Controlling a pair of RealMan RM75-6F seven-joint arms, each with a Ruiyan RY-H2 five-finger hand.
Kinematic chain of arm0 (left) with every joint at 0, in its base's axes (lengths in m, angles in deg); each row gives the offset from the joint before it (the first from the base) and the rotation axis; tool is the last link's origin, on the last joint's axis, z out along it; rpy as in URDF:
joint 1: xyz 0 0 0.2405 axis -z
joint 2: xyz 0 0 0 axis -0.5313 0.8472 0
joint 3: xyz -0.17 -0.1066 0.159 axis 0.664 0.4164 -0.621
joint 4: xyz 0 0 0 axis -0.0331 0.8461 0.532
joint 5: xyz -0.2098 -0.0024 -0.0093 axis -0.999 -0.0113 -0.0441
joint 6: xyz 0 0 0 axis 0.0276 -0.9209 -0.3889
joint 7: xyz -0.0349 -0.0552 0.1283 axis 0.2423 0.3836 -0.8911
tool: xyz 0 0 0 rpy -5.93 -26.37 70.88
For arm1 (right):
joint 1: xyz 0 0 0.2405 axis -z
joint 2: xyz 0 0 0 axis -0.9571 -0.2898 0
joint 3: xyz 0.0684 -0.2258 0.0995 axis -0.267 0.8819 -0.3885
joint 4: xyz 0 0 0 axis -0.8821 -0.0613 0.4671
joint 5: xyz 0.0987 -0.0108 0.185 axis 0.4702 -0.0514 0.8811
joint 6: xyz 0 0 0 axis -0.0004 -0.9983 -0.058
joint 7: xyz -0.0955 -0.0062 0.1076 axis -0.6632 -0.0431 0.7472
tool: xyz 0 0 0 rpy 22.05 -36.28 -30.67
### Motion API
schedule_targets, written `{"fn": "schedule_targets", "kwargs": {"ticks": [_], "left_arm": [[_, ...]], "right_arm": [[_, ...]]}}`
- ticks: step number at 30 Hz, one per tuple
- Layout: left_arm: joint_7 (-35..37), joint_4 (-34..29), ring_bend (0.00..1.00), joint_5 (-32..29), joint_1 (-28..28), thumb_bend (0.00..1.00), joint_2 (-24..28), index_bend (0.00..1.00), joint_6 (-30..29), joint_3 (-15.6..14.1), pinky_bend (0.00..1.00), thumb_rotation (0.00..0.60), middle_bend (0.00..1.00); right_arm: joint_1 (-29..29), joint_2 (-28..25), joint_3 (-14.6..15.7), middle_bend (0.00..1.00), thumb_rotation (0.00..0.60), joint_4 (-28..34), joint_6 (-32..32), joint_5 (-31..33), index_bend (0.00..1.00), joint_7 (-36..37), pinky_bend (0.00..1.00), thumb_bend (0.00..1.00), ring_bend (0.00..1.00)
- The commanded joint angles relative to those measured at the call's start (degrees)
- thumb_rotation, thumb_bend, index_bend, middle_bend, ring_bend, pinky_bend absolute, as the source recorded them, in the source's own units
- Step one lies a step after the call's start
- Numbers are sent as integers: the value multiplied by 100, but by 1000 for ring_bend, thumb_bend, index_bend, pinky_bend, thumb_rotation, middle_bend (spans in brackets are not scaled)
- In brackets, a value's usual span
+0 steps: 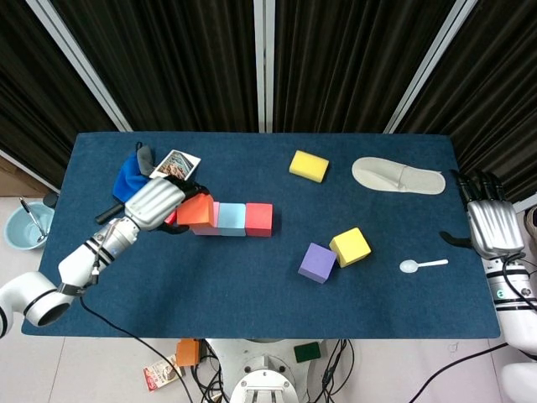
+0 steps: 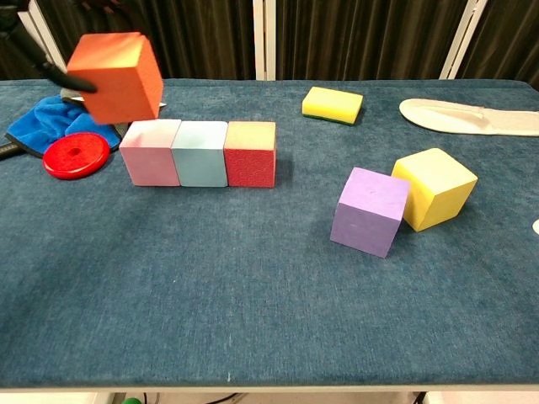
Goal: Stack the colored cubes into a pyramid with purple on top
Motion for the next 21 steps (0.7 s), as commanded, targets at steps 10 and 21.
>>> {"fn": "schedule_targets", "kwargs": {"ticks": [10, 21], "left_arm": [[1358, 1487, 321, 674, 785, 176, -721, 317, 84, -458, 282, 600, 304], [2055, 2247, 305, 941, 1094, 177, -1078, 317, -153, -860, 269, 600, 302]], "right_arm": [[128, 78, -124, 129, 600, 112, -2, 148, 2, -217, 0, 67, 0], [158, 130, -251, 129, 600, 206, 27, 301, 1, -415, 0, 66, 0]]}}
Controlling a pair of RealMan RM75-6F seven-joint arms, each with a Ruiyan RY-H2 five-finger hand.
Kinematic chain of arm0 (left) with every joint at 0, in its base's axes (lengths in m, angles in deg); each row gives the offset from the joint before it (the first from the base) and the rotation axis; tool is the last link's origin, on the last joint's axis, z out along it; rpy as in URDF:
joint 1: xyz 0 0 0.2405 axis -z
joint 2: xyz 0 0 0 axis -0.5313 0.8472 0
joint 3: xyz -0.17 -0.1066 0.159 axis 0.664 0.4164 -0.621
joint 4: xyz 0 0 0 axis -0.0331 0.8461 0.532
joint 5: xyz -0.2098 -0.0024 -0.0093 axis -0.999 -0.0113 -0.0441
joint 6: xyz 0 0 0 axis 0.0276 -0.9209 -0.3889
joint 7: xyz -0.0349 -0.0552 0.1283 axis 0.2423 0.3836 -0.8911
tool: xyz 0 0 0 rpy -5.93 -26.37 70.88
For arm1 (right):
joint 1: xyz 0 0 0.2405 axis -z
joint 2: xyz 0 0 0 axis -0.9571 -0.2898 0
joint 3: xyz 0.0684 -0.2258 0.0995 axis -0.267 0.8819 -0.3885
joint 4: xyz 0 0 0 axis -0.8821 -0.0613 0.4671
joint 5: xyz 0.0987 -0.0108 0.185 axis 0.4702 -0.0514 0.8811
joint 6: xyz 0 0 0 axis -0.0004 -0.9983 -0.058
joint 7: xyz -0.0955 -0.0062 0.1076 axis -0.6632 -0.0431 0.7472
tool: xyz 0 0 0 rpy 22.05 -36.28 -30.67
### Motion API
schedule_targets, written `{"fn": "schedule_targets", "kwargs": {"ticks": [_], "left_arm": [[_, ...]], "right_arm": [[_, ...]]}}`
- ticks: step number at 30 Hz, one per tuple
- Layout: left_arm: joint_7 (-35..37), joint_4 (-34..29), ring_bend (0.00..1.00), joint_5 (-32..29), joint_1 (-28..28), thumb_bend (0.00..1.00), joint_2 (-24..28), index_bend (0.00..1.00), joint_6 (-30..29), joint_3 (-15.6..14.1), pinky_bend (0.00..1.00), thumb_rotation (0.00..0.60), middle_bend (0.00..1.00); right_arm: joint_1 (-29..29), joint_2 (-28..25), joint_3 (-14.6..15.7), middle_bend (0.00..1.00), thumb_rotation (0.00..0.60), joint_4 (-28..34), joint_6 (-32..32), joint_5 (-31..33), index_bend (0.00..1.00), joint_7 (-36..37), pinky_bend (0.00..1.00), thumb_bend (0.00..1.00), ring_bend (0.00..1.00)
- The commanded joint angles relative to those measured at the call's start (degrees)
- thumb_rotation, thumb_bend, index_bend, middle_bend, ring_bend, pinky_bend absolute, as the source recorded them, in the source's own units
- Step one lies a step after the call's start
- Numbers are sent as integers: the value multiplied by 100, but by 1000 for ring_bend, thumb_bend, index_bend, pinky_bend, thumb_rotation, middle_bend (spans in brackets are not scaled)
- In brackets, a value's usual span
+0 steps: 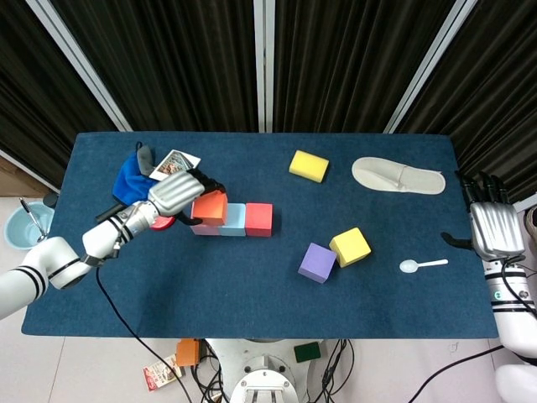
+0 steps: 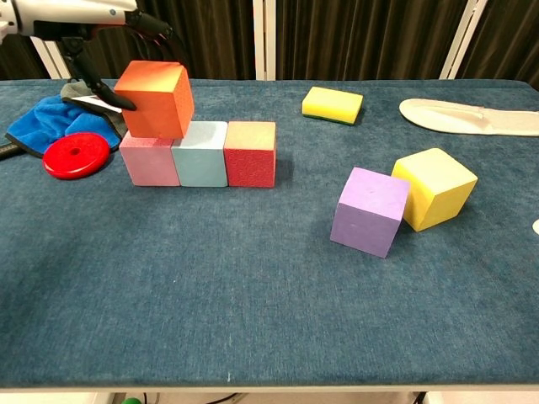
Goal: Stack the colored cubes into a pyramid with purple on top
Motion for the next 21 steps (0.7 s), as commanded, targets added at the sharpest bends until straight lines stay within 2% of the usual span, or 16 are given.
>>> {"fn": "schedule_targets", "kwargs": {"ticks": [1, 10, 21], "left_arm": [[143, 160, 305, 64, 83, 177, -89, 317, -110, -112, 268, 600, 302], [329, 429, 305, 9, 194, 176, -261, 315, -211, -272, 264, 600, 301], [260, 327, 305, -159, 314, 175, -272, 309, -130, -347, 263, 600, 296]], "right_arm": [[-2, 9, -27, 129, 600, 17, 20, 30, 1, -48, 0, 67, 0], [5, 6, -107, 129, 600, 59, 42, 78, 2, -141, 0, 68, 0], [61, -8, -139, 129, 600, 25, 65, 59, 2, -95, 0, 67, 0]]}}
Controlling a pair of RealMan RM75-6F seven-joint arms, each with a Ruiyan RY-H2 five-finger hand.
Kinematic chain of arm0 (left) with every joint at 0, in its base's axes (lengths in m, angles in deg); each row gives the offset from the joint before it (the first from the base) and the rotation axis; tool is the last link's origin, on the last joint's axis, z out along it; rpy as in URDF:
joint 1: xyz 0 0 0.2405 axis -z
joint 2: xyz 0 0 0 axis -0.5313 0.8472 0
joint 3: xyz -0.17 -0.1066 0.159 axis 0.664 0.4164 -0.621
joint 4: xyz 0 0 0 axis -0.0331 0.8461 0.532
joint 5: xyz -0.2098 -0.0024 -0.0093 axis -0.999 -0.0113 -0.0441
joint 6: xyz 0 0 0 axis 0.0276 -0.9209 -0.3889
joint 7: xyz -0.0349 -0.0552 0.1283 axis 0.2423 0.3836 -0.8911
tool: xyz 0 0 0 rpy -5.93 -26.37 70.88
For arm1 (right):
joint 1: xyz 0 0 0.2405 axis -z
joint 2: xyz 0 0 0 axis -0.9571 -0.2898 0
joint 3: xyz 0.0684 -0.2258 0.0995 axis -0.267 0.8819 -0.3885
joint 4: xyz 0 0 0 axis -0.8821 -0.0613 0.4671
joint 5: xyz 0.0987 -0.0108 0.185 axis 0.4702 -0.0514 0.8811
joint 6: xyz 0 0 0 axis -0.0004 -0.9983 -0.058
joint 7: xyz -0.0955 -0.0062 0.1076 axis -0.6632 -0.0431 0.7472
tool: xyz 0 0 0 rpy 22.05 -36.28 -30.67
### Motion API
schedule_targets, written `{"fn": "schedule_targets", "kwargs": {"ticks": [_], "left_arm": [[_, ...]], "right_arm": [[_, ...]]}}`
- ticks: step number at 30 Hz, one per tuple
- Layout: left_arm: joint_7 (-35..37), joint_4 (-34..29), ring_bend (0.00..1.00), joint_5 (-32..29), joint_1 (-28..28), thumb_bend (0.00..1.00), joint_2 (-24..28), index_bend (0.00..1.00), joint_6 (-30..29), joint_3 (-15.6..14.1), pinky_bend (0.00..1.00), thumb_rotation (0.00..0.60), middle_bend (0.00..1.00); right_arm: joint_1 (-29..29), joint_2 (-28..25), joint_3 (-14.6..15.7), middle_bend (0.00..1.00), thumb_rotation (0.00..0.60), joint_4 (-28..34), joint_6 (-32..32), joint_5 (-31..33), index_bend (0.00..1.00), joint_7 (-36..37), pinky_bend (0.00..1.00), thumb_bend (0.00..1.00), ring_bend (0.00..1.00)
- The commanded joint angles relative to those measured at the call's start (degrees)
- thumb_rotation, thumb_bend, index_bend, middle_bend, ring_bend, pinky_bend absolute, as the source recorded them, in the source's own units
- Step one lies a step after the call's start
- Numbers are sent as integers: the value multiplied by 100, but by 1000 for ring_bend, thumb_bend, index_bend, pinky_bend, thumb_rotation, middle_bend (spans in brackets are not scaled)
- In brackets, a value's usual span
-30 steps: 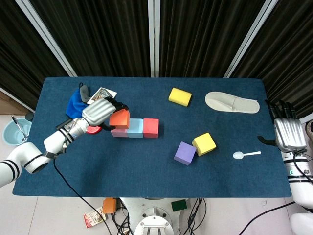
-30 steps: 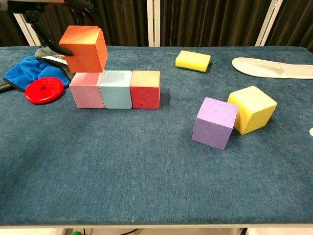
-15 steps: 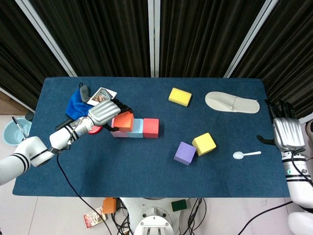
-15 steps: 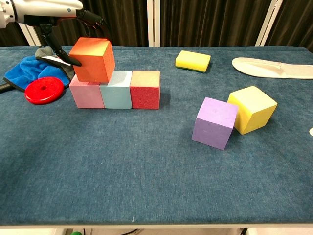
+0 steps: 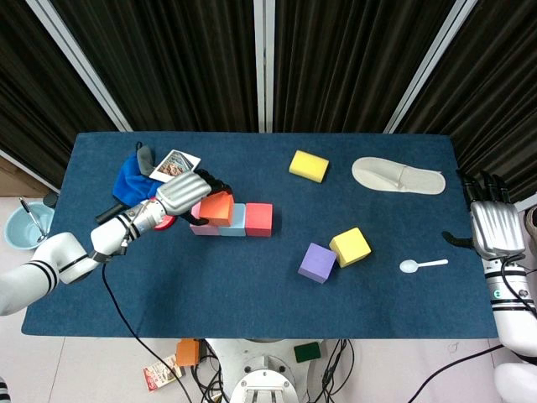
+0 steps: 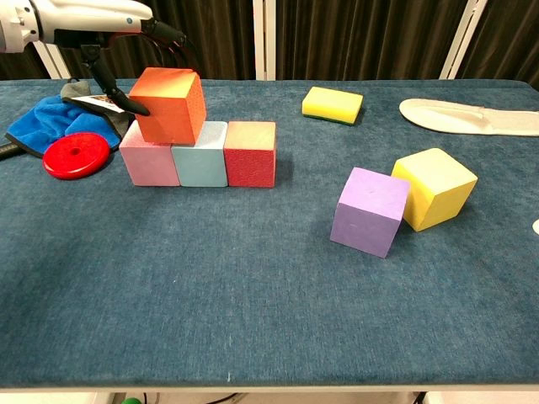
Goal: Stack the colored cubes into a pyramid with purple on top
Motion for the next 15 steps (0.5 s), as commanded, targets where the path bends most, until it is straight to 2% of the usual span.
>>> {"fn": "schedule_targets", "kwargs": {"ticks": [1, 15], "left_arm": [[-53, -43, 304, -56, 36, 175, -5, 308, 45, -4, 264, 600, 294], [-260, -263, 304, -359, 104, 175, -4, 296, 232, 3, 262, 600, 290]], "right_arm": [[16, -8, -1, 129, 600, -13, 9, -9, 1, 16, 0, 67, 0], [53, -22, -36, 129, 600, -101, 73, -64, 1, 117, 0, 68, 0]]}}
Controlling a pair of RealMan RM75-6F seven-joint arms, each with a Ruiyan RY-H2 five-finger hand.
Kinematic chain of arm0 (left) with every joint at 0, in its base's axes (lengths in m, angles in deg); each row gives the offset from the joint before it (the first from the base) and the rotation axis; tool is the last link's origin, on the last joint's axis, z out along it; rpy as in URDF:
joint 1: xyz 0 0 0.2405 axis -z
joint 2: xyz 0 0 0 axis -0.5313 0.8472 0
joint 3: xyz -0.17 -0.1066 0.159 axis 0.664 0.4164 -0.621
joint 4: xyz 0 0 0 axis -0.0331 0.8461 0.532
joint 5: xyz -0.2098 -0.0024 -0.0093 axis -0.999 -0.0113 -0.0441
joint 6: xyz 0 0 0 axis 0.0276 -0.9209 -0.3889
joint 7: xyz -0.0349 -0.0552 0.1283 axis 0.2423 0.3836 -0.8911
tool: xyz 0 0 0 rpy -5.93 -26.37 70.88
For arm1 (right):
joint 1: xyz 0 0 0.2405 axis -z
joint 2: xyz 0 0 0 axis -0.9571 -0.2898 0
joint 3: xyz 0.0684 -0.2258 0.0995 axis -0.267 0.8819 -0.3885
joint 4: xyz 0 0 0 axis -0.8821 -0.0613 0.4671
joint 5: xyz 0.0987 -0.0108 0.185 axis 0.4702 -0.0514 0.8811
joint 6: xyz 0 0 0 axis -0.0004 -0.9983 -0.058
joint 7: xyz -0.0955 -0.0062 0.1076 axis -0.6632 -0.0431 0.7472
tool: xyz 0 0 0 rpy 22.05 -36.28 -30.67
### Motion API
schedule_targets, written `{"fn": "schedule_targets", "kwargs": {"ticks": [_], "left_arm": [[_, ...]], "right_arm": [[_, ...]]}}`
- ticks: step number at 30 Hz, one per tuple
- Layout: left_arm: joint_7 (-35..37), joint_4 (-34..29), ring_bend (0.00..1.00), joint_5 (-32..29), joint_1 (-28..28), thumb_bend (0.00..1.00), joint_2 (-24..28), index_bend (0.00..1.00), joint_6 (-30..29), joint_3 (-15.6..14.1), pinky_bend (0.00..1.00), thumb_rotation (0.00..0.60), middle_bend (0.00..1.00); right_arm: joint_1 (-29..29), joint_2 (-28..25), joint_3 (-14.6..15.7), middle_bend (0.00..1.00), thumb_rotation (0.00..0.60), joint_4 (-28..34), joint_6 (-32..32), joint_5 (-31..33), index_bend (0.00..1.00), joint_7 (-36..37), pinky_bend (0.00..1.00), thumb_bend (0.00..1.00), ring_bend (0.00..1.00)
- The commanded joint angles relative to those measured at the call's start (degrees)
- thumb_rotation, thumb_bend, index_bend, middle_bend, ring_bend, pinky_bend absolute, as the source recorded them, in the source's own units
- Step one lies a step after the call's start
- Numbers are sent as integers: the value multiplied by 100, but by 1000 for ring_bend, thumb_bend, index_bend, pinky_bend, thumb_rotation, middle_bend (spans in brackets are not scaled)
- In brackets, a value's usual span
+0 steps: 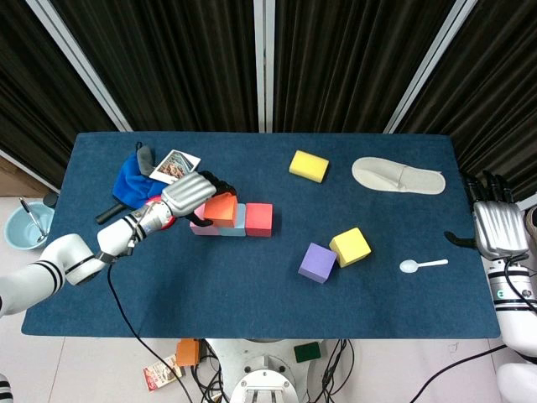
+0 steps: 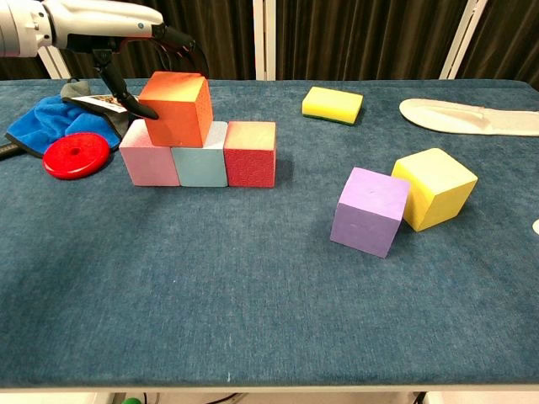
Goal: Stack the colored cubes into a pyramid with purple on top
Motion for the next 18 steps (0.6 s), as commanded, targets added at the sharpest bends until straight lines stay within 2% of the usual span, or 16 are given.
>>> {"fn": "schedule_targets", "kwargs": {"ticks": [1, 18], "left_arm": [[-37, -58, 304, -73, -2, 175, 27, 296, 41, 6, 263, 600, 290], [-355, -309, 304, -400, -91, 176, 152, 292, 116, 73, 263, 600, 288]], "right_arm": [[-1, 0, -5, 129, 600, -19, 20, -8, 1, 11, 0, 68, 0], [-31, 35, -53, 129, 600, -97, 113, -44, 1, 51, 0, 67, 0]]}}
